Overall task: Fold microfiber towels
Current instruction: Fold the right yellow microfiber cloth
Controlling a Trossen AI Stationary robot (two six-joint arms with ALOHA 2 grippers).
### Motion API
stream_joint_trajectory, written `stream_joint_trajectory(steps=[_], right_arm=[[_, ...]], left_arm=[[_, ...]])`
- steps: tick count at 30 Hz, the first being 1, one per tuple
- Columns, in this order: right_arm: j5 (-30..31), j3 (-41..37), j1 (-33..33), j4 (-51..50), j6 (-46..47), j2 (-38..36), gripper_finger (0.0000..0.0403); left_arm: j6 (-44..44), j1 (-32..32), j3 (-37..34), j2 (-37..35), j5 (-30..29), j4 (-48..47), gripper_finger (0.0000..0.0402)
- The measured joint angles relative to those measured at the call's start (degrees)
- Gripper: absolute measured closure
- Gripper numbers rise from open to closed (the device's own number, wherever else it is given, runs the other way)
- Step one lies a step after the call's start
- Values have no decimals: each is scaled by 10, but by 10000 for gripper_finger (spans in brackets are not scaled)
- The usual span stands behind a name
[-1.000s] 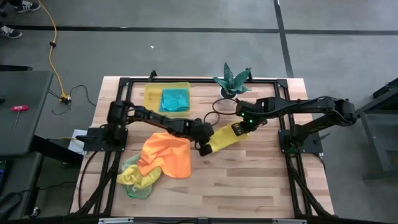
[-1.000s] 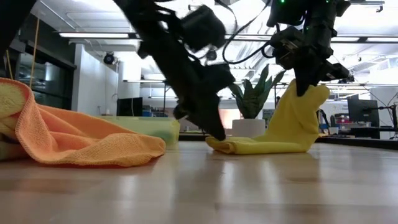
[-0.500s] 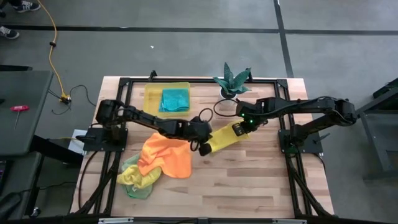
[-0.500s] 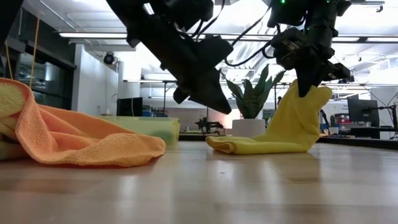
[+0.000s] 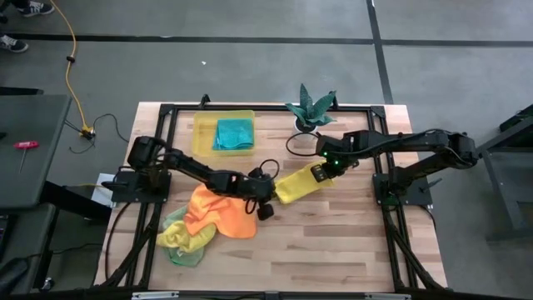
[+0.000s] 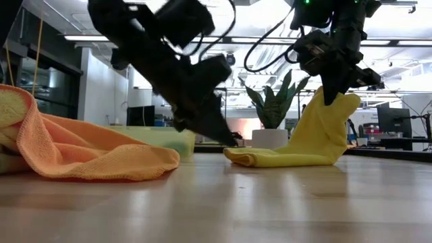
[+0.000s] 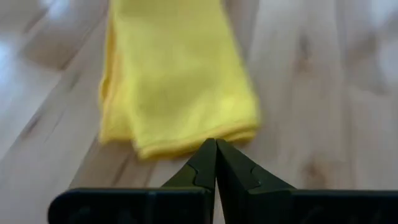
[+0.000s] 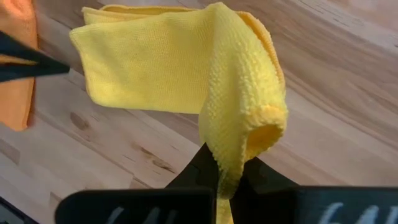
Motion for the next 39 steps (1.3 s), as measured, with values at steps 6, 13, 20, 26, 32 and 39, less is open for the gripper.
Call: stream_joint_trajectory(steps=[6,13,20,26,32,39], right_arm=[[0,0,2,0,26,0,403],[5,0,31,2,77,0,403],[16,0,52,59,111,0,403],[18,0,52,121,109,21,403],[11,0,53,185,81,83,403],[2,0,51,278,76,149,403]], left_arm=[[1,27,1,36,29,-2,401],[51,42,26,52,36,-2,401],[96,68,45,60,25,2,401],[96,83,46,66,54,7,401],[97,77,46,66,51,8,401],[95,74,46,66,48,9,401]])
